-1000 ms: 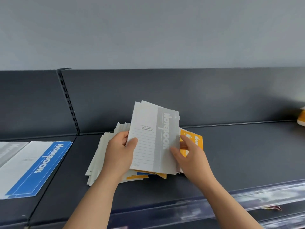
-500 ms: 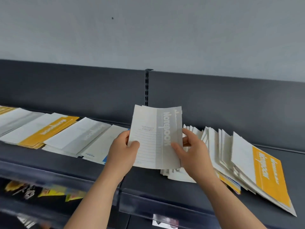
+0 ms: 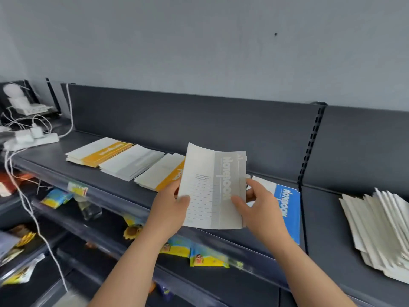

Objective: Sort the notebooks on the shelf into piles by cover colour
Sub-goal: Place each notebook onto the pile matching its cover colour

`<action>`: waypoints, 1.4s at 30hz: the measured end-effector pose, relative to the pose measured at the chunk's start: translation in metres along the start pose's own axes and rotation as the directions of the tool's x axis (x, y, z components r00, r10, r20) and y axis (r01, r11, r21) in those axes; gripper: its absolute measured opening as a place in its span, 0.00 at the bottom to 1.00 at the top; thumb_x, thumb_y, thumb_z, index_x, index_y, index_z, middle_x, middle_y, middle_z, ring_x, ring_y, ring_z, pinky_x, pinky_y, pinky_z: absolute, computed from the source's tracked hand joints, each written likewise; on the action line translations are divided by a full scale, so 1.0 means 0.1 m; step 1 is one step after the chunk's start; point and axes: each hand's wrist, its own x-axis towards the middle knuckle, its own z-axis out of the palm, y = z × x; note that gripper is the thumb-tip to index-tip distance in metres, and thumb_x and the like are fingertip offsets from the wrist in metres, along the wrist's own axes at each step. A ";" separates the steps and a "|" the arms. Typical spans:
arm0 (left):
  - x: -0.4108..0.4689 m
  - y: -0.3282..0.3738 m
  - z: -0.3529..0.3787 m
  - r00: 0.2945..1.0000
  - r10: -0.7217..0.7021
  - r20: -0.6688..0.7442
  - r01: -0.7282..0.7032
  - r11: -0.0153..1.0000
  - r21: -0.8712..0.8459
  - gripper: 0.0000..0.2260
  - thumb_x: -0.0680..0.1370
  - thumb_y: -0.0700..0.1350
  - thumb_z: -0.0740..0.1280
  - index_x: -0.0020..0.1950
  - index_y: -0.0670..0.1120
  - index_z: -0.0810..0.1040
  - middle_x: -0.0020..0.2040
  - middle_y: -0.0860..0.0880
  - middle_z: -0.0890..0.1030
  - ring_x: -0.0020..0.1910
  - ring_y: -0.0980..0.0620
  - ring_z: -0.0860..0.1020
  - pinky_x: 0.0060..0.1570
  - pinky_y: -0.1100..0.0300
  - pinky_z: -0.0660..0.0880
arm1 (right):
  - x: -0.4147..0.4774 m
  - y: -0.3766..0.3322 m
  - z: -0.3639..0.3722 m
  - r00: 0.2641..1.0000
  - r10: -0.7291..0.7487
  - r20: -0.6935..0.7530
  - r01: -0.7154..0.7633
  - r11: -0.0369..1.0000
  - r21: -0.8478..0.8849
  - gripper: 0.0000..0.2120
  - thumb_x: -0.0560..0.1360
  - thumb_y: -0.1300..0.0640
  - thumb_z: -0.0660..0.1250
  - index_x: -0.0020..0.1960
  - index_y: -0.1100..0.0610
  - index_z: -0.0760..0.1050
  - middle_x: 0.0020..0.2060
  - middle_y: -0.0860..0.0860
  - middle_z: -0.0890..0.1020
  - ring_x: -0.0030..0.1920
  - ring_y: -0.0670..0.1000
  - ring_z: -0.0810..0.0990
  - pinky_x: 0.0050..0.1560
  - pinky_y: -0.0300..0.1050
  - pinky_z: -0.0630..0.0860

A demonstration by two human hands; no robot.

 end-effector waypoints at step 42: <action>2.71 -2.02 -2.25 0.997 0.075 0.028 -0.080 0.921 0.381 0.13 0.80 0.43 0.61 0.63 0.51 0.75 0.56 0.54 0.79 0.49 0.56 0.76 0.40 0.68 0.70 | 1.95 -0.98 3.26 0.995 0.098 0.027 -0.073 0.874 -0.481 0.13 0.76 0.46 0.61 0.56 0.52 0.71 0.43 0.47 0.77 0.54 0.52 0.72 0.60 0.47 0.67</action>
